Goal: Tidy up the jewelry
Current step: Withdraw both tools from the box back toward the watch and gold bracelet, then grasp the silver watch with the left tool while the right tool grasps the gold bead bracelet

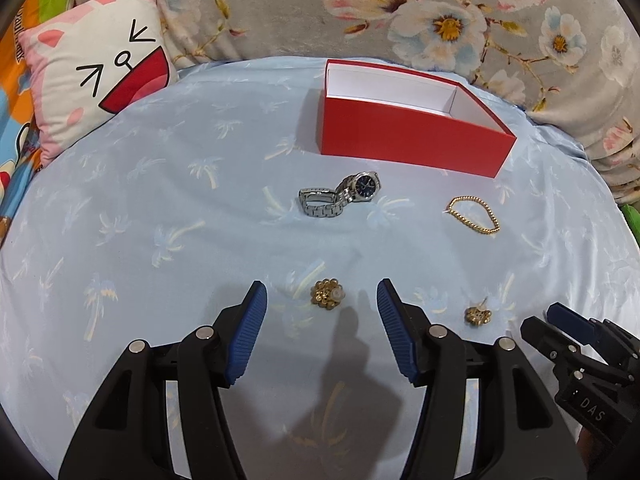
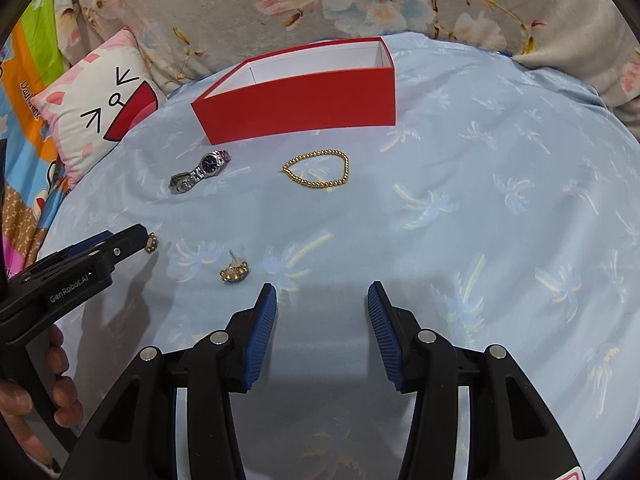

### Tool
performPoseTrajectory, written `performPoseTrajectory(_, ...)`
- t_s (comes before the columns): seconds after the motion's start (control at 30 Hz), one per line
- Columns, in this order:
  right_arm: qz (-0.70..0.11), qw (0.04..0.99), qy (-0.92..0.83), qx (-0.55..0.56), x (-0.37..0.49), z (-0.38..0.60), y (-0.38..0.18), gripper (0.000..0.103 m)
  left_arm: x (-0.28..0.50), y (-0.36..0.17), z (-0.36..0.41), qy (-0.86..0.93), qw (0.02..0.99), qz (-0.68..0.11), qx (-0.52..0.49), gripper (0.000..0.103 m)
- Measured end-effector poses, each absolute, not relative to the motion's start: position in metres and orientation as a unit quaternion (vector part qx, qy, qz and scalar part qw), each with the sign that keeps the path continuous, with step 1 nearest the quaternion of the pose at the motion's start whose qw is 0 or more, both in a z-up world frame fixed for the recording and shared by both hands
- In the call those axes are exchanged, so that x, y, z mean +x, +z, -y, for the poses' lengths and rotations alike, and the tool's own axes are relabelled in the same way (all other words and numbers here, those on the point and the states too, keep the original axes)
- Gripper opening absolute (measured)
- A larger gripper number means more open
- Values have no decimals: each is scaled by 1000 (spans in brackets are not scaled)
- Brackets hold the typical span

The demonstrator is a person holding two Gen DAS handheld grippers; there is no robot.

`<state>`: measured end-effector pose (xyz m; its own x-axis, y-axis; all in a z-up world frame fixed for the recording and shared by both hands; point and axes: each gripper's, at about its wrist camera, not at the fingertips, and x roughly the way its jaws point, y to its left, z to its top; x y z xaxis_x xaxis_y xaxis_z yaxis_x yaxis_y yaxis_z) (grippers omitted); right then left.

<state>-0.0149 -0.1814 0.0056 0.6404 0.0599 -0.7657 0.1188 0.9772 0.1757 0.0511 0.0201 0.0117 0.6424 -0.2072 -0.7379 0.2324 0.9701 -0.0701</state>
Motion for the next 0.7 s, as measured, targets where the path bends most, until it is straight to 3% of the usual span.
performPoseTrajectory(0.4,-421,899,-23,117,18,194,9,47,106,23,-8,-140,906,-399,15,65)
performPoseTrajectory(0.7,-421,900,-22,115,46,200,11,47,150,10,21,-177,897,-400,64,67)
